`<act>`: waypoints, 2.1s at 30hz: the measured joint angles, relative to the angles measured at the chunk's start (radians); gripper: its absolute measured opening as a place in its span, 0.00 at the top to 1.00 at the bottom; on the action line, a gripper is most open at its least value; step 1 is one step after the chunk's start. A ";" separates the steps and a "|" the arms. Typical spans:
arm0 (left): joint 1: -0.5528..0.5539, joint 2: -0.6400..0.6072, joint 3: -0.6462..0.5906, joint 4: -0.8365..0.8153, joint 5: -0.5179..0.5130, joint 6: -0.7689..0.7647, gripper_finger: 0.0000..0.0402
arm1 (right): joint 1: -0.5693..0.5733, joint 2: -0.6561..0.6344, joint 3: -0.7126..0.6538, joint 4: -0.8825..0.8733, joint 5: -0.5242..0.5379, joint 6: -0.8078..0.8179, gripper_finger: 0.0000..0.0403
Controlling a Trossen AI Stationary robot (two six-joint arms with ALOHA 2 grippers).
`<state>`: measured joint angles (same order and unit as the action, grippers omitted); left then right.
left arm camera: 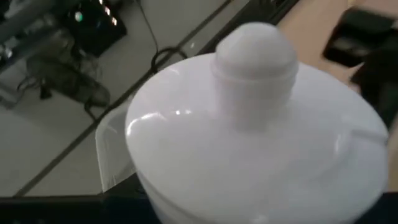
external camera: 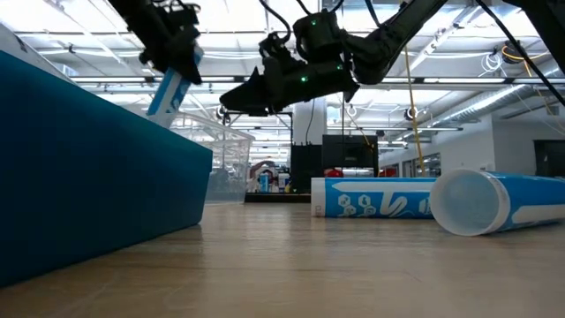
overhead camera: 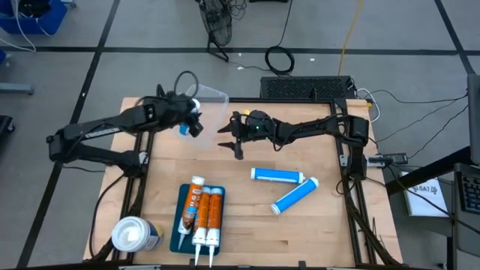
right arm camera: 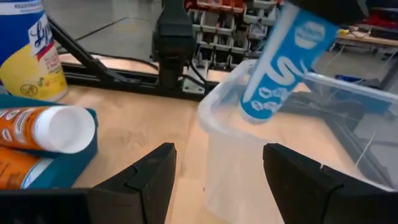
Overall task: Pick & place silicon tubes, Sealant and Lysol wipes
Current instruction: Put the top blue sealant into the white bin, then put the bottom blue sealant into the white bin
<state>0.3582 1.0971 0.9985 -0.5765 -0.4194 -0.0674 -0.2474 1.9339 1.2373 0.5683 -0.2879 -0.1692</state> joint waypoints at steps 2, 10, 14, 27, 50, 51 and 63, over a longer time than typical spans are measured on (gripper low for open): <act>0.018 0.040 0.000 0.002 0.000 -0.011 0.48 | -0.001 0.000 0.000 -0.010 0.002 0.000 0.45; 0.084 0.187 0.000 0.006 0.000 -0.070 0.48 | -0.001 0.000 0.000 -0.021 0.003 0.000 0.46; 0.111 0.234 0.000 0.024 0.000 -0.091 0.48 | -0.001 0.000 0.000 -0.020 0.004 -0.001 0.47; 0.153 0.259 0.000 0.039 -0.001 -0.172 0.09 | -0.001 0.000 0.000 -0.021 0.004 -0.011 0.46; 0.072 0.141 -0.006 0.306 0.592 0.308 0.16 | 0.002 -0.026 0.000 -0.075 0.002 -0.038 0.48; 0.066 0.129 -0.018 0.330 0.631 0.327 0.16 | 0.004 -0.040 0.000 -0.101 -0.001 -0.044 0.48; 0.034 -0.085 -0.367 0.768 0.680 0.301 0.16 | 0.104 -0.400 -0.181 -0.423 -0.005 -0.114 0.49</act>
<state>0.3923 1.0125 0.6313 0.1918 0.2610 0.2333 -0.1437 1.5337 1.0566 0.1453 -0.2932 -0.2833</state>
